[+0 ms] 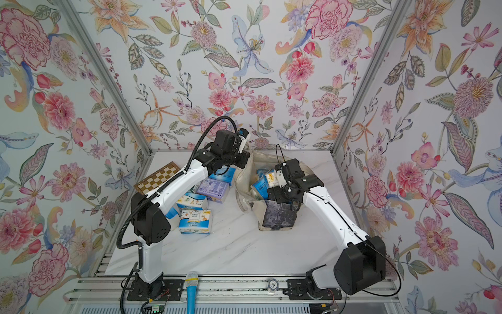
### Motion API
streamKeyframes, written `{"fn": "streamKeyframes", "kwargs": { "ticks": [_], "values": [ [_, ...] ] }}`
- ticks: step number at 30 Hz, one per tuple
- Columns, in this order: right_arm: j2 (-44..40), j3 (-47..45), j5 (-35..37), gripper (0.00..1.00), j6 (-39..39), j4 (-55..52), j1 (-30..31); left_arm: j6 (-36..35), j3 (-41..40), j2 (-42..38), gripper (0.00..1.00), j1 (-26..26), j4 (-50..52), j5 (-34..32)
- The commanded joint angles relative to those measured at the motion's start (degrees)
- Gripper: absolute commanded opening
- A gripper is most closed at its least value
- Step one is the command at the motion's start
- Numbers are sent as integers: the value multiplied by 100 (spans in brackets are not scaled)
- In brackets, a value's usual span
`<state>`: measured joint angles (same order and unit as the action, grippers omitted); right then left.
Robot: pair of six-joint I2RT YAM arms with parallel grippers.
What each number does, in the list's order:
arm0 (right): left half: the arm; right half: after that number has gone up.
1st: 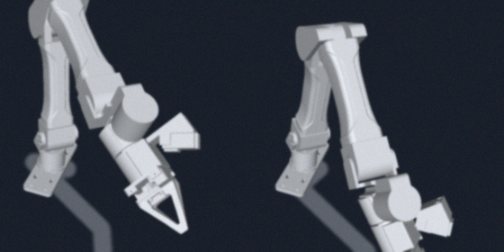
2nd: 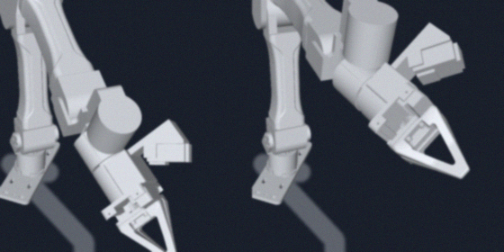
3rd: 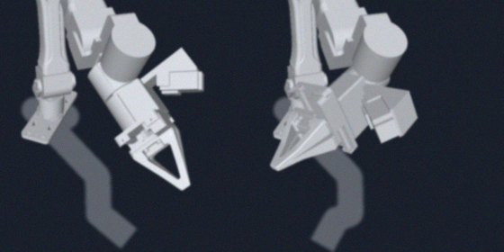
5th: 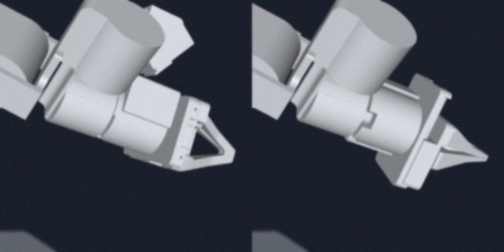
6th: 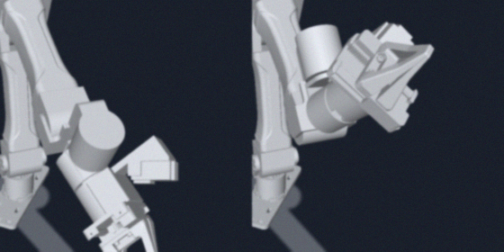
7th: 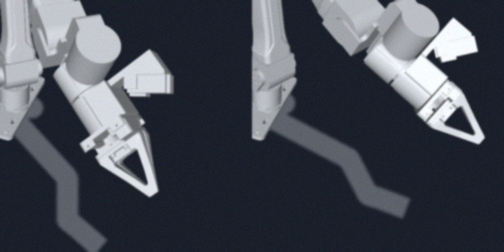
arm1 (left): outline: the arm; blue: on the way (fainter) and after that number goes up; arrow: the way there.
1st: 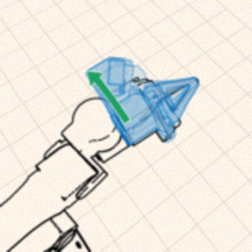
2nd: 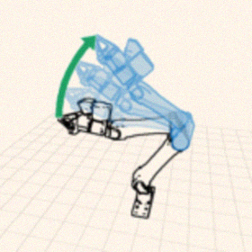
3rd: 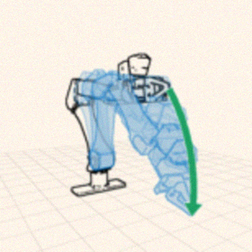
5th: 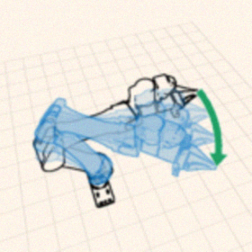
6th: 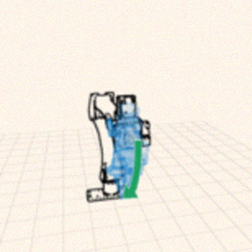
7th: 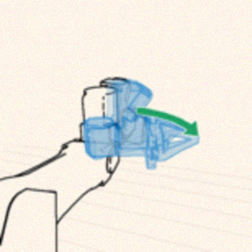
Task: Put tissues into the canvas bag
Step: Place the pack of facial tissues in the canvas bag.
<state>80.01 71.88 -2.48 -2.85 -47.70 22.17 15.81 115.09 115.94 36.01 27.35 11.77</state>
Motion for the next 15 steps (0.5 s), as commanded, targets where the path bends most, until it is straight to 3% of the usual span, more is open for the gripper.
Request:
{"fn": "streamKeyframes", "kwargs": {
  "ticks": [1, 9, 13, 15],
  "values": [
    [-311, 131, -359, 99, -193, 114, 48, 104, -43, -309, 0, -83, -476, 36],
    [-1325, 146, -155, 99, -173, 773, 187, 71, -127, -341, 0, -94, -484, 35],
    [-1716, 32, -482, 100, -104, 836, 219, 71, -118, -316, 0, -94, -481, 49],
    [-1878, -90, -714, 93, -93, 809, 292, 58, -127, -302, 0, -94, -485, 43]
  ]
}}
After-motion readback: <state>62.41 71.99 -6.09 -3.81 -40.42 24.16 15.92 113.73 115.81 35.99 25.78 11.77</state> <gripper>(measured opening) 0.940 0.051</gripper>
